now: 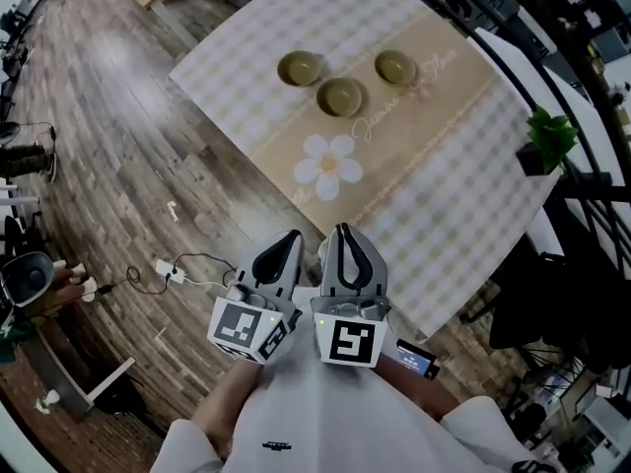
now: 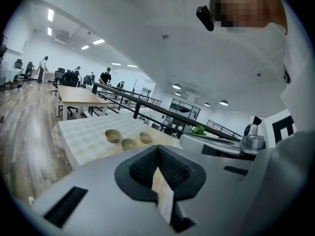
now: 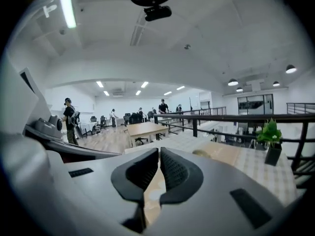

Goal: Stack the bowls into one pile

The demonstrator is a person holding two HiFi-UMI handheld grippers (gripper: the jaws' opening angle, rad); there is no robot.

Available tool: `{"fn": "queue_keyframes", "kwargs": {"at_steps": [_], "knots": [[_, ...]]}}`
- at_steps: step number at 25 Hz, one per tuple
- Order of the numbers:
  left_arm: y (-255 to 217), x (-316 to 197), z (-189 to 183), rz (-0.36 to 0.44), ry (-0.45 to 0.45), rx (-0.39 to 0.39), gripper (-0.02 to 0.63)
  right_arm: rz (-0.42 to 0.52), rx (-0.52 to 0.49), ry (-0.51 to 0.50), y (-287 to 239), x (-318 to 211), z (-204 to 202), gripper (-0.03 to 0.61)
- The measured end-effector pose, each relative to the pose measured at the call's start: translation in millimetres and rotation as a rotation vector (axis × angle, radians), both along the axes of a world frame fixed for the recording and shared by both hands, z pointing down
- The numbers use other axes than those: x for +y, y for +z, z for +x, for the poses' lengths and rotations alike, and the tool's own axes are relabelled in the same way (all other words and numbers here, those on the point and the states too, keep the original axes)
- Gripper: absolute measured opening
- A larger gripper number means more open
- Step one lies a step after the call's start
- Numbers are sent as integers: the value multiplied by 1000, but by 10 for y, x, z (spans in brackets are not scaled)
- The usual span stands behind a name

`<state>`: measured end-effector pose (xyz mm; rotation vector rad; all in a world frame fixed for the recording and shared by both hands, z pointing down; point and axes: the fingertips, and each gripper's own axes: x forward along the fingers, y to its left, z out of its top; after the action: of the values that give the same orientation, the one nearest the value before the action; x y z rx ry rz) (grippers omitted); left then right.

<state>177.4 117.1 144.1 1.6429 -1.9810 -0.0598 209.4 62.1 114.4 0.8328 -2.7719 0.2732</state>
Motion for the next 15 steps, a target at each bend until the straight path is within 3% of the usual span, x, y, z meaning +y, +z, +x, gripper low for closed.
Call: {"fn": "queue_keyframes", "kwargs": {"at_steps": [8,15], "knots": [[51,-521,-124,12,-13,33,17,-39,95,11,239,-542,-49,38],[696,-534,-50,13,28,41,17,-34,75,42,893,-568,-2,38]]}}
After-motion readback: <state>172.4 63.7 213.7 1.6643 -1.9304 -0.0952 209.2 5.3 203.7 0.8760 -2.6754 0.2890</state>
